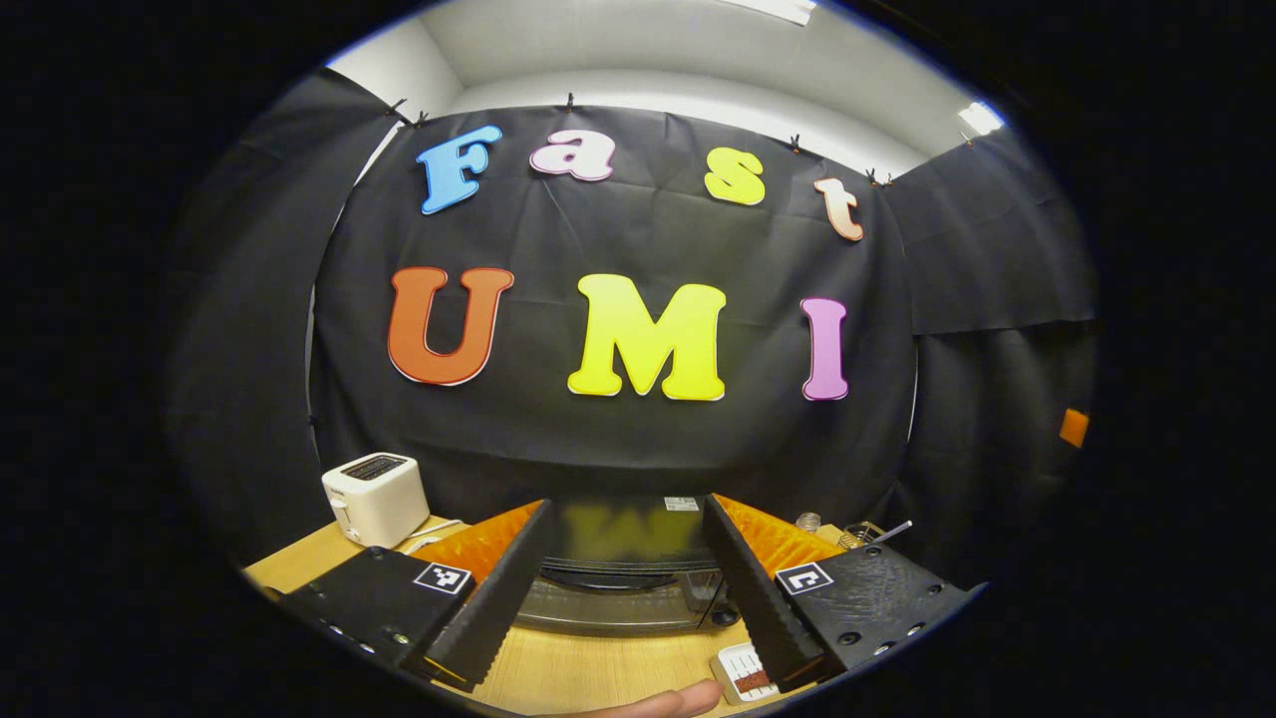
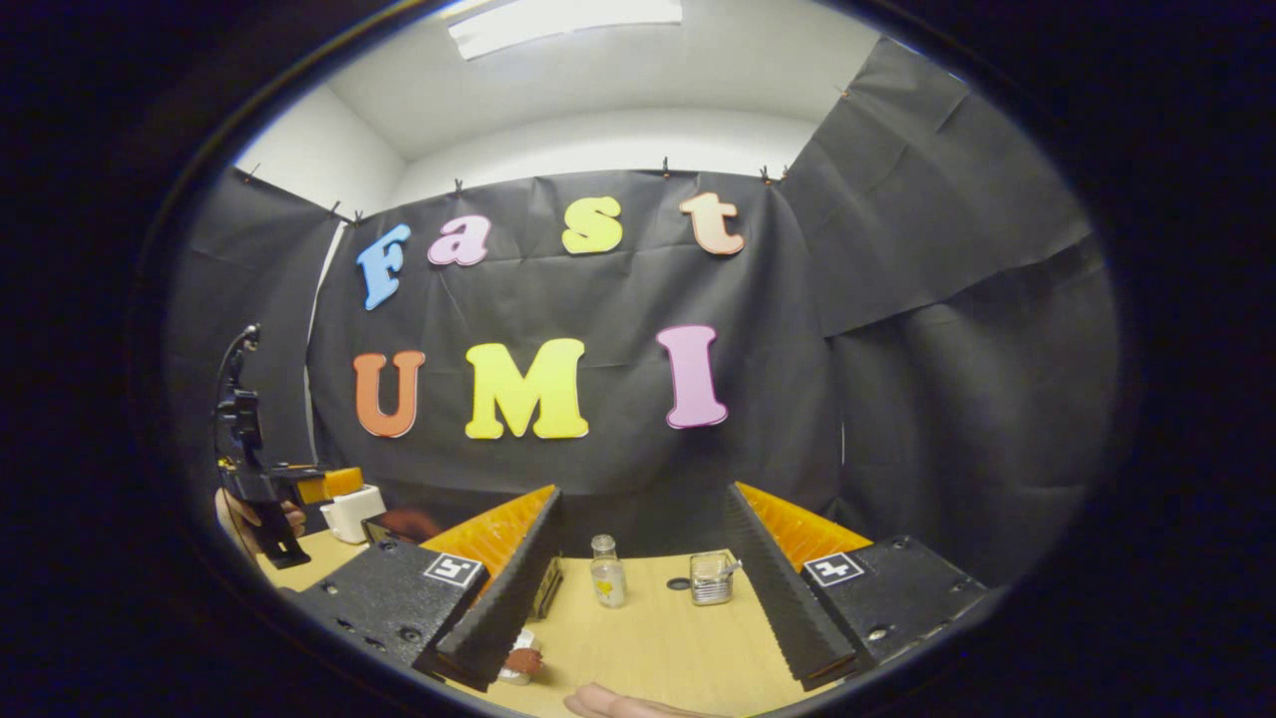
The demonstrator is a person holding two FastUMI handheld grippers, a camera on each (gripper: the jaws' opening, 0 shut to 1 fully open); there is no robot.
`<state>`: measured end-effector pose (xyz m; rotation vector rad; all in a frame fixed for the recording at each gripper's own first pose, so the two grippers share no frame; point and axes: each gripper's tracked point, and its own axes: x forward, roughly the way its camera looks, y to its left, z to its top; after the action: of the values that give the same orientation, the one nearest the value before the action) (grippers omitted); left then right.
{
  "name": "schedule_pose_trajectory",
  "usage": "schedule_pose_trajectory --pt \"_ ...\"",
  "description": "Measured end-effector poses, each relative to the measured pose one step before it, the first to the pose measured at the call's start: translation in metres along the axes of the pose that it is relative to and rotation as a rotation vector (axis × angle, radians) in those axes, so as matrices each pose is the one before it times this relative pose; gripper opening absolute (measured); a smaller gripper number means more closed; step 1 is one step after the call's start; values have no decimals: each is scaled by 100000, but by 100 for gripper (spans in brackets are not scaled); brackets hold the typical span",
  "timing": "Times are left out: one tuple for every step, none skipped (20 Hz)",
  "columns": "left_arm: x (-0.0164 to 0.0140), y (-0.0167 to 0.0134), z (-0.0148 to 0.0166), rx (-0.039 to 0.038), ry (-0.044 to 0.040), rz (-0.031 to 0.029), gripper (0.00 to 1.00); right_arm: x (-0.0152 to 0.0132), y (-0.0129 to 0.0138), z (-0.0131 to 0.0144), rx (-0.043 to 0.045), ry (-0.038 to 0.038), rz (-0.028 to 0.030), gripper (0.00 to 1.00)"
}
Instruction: Open the electric oven with the left hand, put the food in, and close the electric oven.
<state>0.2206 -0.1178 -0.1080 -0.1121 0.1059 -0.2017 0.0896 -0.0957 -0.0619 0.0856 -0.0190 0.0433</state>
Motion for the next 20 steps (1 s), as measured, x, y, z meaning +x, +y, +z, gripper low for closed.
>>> schedule_pose_trajectory --pt "1146 -178 -1110 -671 3038 13 95 -193 -214 154 -138 -809 -120 100" --pt "1122 -196 -886 -214 2373 -270 95 -125 -228 219 -245 -679 -201 100" --pt "1204 -13 -896 648 2855 133 95 -299 -321 33 -423 -587 -386 100" --pt "1160 191 -1002 1458 3162 544 95 -162 -367 169 -439 -463 -1131 100" --pt "1043 280 -1275 1794 4121 1187 95 -139 -583 116 -242 -304 -1538 100" --pt "1103 333 -1017 2169 3238 782 95 -224 -505 170 -167 -179 -1378 100" --pt "1080 286 -981 1602 3323 1453 95 -428 -433 217 226 -544 -1244 100" --pt "850 247 -639 847 3192 1153 95 -273 -459 395 612 -825 -1014 99" --pt "980 314 -906 517 2385 992 96 -283 -378 118 430 -216 -990 100" --pt "648 93 -599 -44 2284 355 95 -443 -389 79 225 156 -918 99" --pt "765 88 -645 177 1972 -401 96 -384 -332 69 129 -117 -643 100" --pt "700 -157 -1139 -210 4114 -916 95 -343 -245 244 -55 -141 -706 100" --pt "-915 -328 205 303 -483 -939 95 -407 -105 120 -370 31 -664 99" --pt "529 -42 -149 2644 1606 -1089 95 -471 -60 219 -405 252 -589 100" --pt "-328 213 -528 -240 1734 38 95 -660 22 225 -232 -87 -105 99" --pt "588 102 309 -521 104 -336 95 -684 172 413 -146 -343 286 99" --pt "-331 -126 -293 -199 1192 -86 95 -844 168 345 -216 -524 183 99" --pt "346 69 159 512 -702 -400 96 -749 85 464 -266 -902 -62 99" --pt "-292 39 -209 -122 693 -278 96 -818 -121 359 -426 -609 -620 100" --pt "-98 -45 38 -441 -945 -541 96 -839 -98 364 -297 -506 -735 100"
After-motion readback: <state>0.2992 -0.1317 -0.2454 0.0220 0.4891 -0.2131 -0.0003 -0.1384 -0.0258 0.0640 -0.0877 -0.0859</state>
